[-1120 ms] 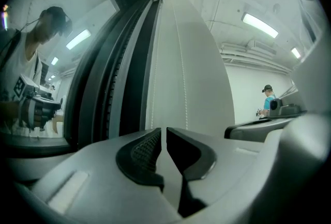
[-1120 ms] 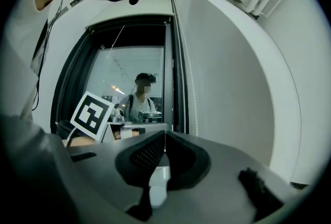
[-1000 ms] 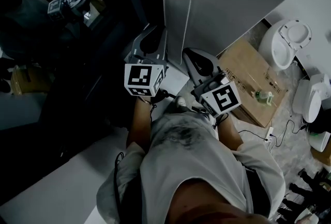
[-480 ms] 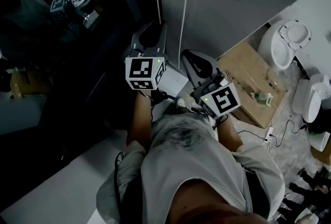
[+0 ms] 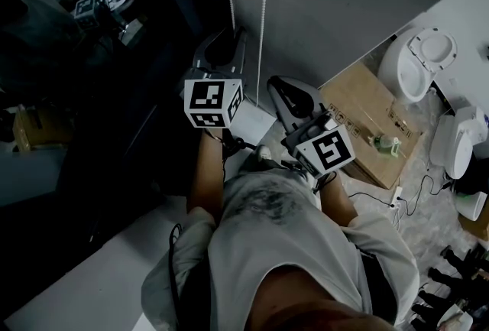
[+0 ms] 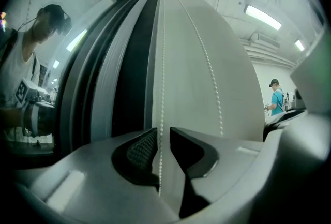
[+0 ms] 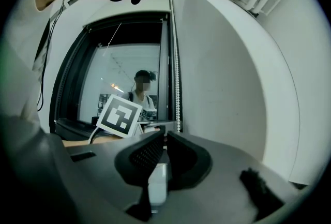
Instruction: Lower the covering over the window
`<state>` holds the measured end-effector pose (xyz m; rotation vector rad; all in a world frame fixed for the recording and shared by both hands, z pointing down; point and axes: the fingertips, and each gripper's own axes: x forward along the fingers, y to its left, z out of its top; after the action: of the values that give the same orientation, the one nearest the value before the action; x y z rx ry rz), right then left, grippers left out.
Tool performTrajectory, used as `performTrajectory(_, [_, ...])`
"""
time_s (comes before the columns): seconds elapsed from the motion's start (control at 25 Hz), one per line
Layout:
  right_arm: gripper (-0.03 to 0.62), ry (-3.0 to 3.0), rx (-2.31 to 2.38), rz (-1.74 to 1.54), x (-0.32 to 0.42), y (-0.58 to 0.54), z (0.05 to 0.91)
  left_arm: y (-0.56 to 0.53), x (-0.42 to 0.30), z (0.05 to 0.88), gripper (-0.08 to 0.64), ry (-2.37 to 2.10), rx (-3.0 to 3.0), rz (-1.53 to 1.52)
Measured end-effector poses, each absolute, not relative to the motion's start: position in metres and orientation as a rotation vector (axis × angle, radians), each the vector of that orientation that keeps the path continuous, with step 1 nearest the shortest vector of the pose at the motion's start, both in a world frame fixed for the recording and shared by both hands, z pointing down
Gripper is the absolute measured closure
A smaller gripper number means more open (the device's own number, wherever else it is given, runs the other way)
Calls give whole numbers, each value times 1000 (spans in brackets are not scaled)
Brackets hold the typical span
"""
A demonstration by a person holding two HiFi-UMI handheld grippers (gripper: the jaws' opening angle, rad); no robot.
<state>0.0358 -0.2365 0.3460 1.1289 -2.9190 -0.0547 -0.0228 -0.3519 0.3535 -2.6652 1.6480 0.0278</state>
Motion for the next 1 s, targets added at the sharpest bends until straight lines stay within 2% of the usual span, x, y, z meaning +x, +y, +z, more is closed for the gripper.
performTrajectory(0.04, [572, -2918, 1133, -52, 36, -237, 346, -353, -23, 353, 476, 1648, -2663, 32])
performTrajectory(0.16, [572, -2917, 1137, -48, 37, -237, 347, -353, -25, 349, 551, 1654, -2649, 54])
performTrajectory(0.72, [572, -3019, 1055, -133, 25, -231, 314, -306, -35, 347, 552, 1617, -2725, 104])
performTrajectory(0.84, [525, -3063, 1009, -148, 16, -229, 298, -290, -38, 346, 552, 1607, -2731, 95])
performTrajectory(1.0, [513, -3117, 941, -213, 0, -218, 278, -263, -45, 348, 552, 1591, -2728, 87])
